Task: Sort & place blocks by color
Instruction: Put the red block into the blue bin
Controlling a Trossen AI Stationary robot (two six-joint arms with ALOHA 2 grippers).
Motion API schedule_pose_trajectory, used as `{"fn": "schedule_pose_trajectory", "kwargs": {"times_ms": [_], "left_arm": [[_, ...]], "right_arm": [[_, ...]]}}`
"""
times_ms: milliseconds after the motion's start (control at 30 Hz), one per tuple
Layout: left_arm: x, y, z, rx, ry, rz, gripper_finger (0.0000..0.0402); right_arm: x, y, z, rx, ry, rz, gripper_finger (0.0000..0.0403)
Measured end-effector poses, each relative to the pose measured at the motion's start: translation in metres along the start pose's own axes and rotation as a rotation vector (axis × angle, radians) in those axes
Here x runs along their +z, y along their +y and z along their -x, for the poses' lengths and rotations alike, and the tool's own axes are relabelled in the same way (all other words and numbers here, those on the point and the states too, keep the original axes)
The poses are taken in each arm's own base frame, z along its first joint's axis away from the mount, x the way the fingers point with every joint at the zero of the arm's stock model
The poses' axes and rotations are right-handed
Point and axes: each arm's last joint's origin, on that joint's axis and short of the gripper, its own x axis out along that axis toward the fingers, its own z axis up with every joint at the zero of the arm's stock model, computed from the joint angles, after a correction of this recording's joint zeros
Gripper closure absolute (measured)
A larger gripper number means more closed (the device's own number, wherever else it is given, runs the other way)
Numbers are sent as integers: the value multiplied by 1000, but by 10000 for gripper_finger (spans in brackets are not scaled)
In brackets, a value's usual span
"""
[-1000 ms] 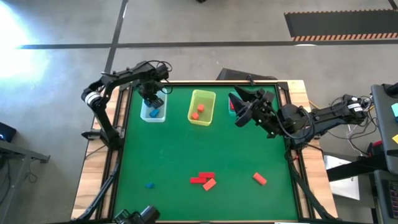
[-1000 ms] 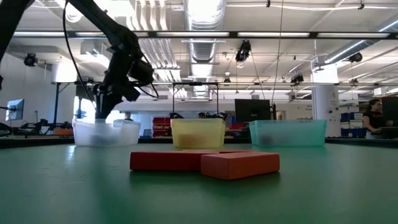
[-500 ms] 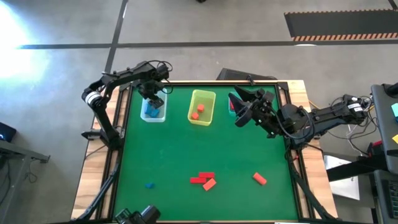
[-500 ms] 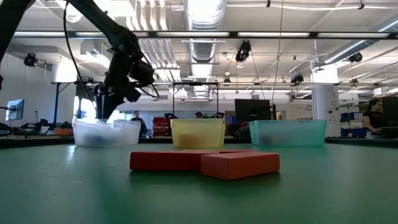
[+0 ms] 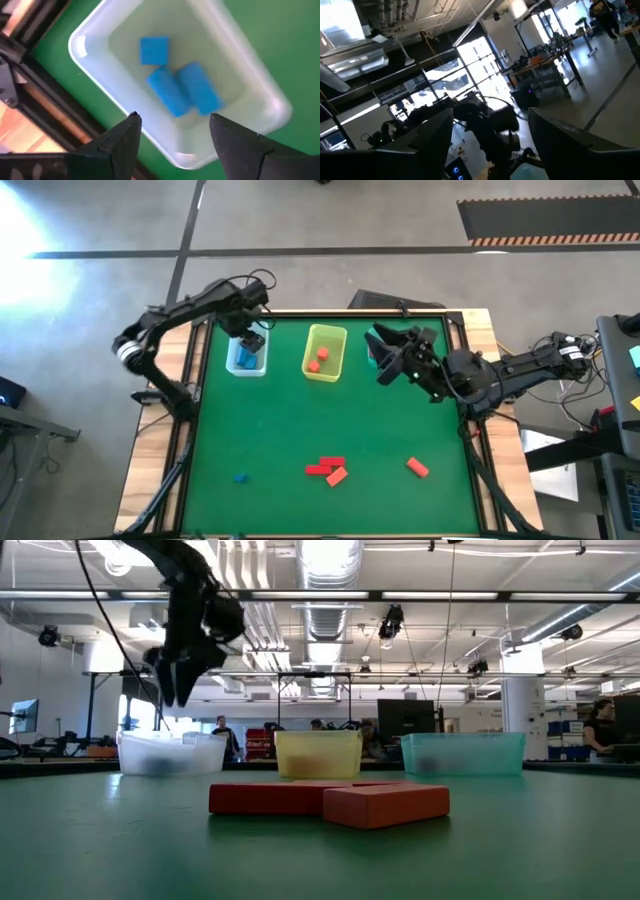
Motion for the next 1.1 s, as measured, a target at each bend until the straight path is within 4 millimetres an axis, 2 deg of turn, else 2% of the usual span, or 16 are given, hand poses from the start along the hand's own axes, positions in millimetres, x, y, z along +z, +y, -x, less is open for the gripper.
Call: {"fn": "schedule_pose_trajectory", "kwargs": {"times_ms": [233, 367, 467, 667, 800, 967, 1100], "left_arm": [[-36, -40, 63, -187, -340, 35, 183], [-61, -66, 90, -295, -492, -89, 183], [-80, -81, 105, -359, -568, -202, 182], [-107, -103, 123, -470, -657, -344, 182], [-116, -113, 130, -526, -703, -395, 182], [-119, -120, 134, -559, -731, -418, 182], [-119, -122, 134, -562, -739, -418, 182]], "right_arm": [[-23, -8, 2, -52, 191, -99, 156], [-35, -9, 5, -49, 436, -133, 157], [-42, -7, 7, -58, 675, -90, 161], [-62, 3, 16, -89, 1147, 136, 162], [-88, 10, 32, -40, 1375, 389, 162], [-133, 21, 56, 86, 1492, 589, 162], [-173, 28, 68, 155, 1505, 628, 162]]}}
